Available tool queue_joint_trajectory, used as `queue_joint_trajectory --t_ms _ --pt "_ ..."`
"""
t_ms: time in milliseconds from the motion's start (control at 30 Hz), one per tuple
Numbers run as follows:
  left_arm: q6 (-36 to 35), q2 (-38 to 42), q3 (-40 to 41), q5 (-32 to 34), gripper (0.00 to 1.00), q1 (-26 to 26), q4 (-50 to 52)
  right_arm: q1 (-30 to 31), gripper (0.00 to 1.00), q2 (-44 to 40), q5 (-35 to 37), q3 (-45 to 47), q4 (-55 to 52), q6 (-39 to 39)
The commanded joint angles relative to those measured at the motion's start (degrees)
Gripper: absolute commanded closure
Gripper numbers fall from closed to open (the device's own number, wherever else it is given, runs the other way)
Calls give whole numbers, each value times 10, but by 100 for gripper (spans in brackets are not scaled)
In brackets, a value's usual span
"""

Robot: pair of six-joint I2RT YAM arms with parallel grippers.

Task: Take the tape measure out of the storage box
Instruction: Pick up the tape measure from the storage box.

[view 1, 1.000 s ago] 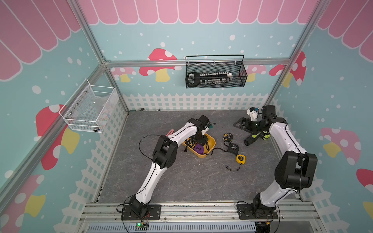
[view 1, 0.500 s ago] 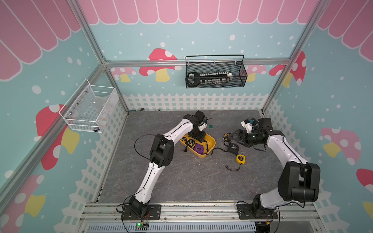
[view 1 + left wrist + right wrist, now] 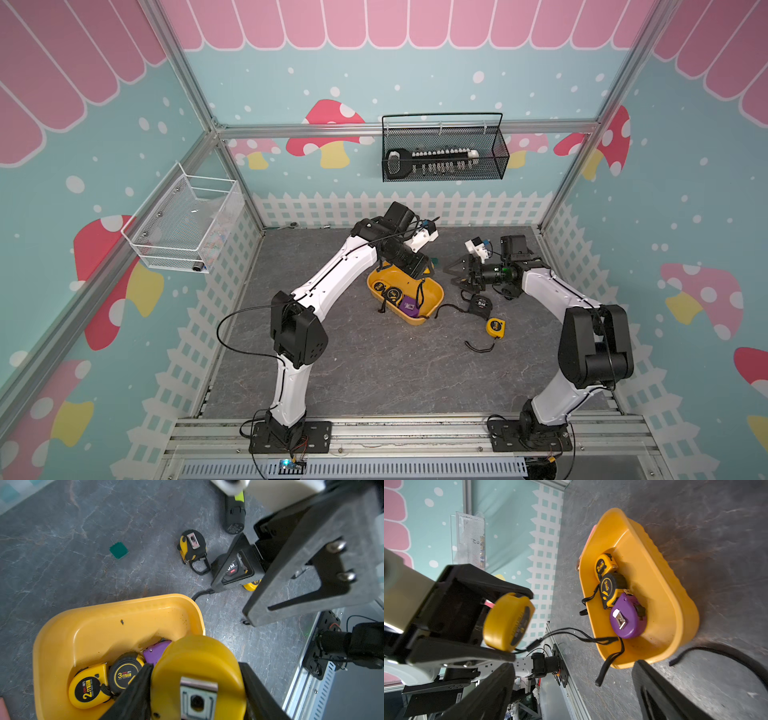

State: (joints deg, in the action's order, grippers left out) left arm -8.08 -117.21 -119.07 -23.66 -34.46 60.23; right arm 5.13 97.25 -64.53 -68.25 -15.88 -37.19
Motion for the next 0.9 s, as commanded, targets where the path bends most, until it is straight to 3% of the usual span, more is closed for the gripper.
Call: queue_joint_trajectory --t_ms 0,500,633,733,800,867 --pt "-28 6 9 -8 65 -11 1 15 9 12 -32 -10 56 -51" --pt "-38 7 -3 -4 60 -31 1 77 28 20 -56 25 164 -135" --pt "-39 9 -6 6 59 -38 1 92 41 28 -58 23 173 -141" --pt "-40 10 -3 11 56 -42 1 95 58 32 -47 24 175 -141" --pt "-40 10 -1 24 51 -44 2 95 66 32 -44 26 183 -149" --pt "-39 12 3 34 42 -44 2 94 68 28 -41 27 193 -154"
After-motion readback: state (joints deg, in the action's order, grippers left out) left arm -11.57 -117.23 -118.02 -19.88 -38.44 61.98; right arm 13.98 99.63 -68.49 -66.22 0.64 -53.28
